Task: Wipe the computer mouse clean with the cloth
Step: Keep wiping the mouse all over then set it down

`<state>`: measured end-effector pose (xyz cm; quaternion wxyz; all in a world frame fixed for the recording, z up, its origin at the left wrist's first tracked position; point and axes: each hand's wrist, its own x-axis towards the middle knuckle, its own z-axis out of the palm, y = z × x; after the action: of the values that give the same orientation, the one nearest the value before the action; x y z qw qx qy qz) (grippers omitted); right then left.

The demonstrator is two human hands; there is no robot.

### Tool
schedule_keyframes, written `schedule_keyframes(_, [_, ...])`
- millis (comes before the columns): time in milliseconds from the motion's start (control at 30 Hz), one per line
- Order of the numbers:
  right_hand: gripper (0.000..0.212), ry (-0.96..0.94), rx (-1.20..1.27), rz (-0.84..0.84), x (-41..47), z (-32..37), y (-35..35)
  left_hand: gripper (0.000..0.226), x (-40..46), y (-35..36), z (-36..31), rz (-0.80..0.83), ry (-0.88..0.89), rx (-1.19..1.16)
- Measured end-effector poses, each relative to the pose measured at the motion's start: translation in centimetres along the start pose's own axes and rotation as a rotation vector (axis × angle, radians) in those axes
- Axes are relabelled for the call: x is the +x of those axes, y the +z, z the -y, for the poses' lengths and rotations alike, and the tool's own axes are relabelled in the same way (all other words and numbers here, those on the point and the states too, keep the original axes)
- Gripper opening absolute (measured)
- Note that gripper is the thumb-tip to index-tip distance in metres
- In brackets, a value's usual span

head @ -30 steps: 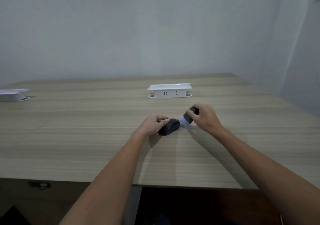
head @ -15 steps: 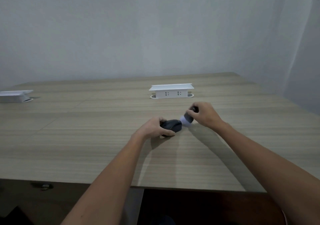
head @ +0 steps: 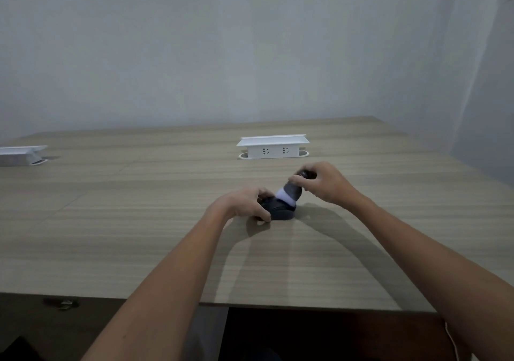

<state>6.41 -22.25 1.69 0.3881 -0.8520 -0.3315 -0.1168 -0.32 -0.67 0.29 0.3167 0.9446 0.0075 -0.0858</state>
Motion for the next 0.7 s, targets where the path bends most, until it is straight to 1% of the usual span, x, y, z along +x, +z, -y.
schedule_keyframes(100, [0.018, 0.064, -0.092, -0.01, -0.1, -0.6, -0.1, 0.075, 0.1, -0.5, -0.4, 0.044, -0.004, 0.045])
schedule_keyframes(167, [0.018, 0.097, -0.113, -0.022, -0.2, -0.9, -0.4, 0.076, -0.1, -0.7, -0.6, 0.075, -0.002, 0.064])
schedule_keyframes(267, [0.018, 0.104, -0.025, -0.057, -0.2, -0.7, -0.3, 0.072, -0.1, -1.0, -0.7, 0.072, 0.02, 0.103])
schedule_keyframes(367, [0.02, 0.125, 0.06, 0.03, -0.4, -0.7, 0.1, 0.074, 0.0, -1.0, -0.5, 0.033, 0.025, 0.148])
schedule_keyframes(433, [0.019, 0.143, 0.019, 0.074, -0.6, -1.0, 0.4, 0.077, 0.0, -1.0, 0.0, -0.027, 0.025, 0.159])
schedule_keyframes(533, [0.021, 0.17, 0.008, 0.031, -0.7, -1.1, 0.4, 0.074, -0.6, -0.8, 0.6, -0.155, 0.044, 0.115])
schedule_keyframes(633, [0.025, 0.159, 0.043, -0.06, -0.7, -0.5, 0.5, 0.062, -1.2, -0.5, 1.0, -0.333, 0.073, 0.01])
schedule_keyframes(700, [0.026, 0.16, 0.099, -0.057, -0.8, 0.0, 0.8, 0.049, -1.4, -0.3, 1.2, -0.382, 0.058, -0.068])
